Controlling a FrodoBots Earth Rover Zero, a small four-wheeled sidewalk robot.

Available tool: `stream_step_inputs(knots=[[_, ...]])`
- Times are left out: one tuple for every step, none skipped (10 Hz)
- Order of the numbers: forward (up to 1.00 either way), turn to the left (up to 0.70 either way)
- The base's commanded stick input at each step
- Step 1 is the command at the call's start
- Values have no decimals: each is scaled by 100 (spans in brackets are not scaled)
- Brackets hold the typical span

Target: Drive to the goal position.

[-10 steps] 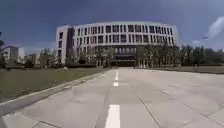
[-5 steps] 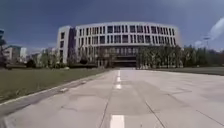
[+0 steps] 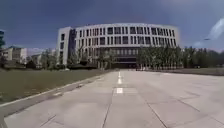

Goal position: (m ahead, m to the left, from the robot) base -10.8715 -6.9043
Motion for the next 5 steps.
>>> stream_step_inputs(knots=[[70, -25], [70, -6], [70, -1], [70, -1], [70, -1]])
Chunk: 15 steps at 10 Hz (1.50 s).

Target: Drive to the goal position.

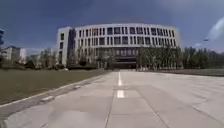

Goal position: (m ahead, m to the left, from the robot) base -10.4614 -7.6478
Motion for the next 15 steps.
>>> stream_step_inputs(knots=[[70, -10], [70, -32], [70, -32], [70, -11], [70, -1], [70, -1], [70, -1], [70, -1], [70, -1], [70, -1], [70, -1], [70, -1], [70, -1], [70, -1], [70, -1]])
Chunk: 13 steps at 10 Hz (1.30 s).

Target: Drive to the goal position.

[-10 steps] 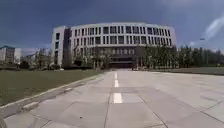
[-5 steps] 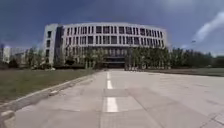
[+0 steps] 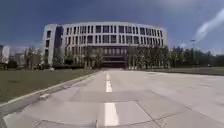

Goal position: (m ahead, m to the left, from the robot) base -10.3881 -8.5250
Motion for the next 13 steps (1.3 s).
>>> stream_step_inputs(knots=[[70, -1], [70, -1], [70, -1], [70, -1], [70, -1], [70, -5], [70, -13], [70, -20], [70, -14], [70, -1], [70, -1], [70, -1], [70, -1]])
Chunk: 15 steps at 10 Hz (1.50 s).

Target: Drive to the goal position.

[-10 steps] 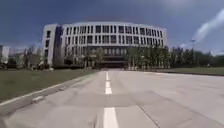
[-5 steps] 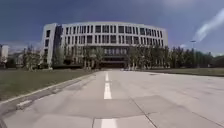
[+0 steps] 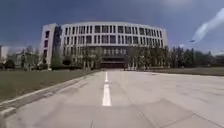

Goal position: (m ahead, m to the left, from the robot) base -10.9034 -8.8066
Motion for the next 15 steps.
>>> stream_step_inputs(knots=[[70, -1], [70, -1], [70, -1], [70, -1], [70, -1], [70, -1], [70, -1], [70, -1], [70, -1], [70, -1], [70, -1], [70, -1], [70, -1], [70, -1], [70, -1]])
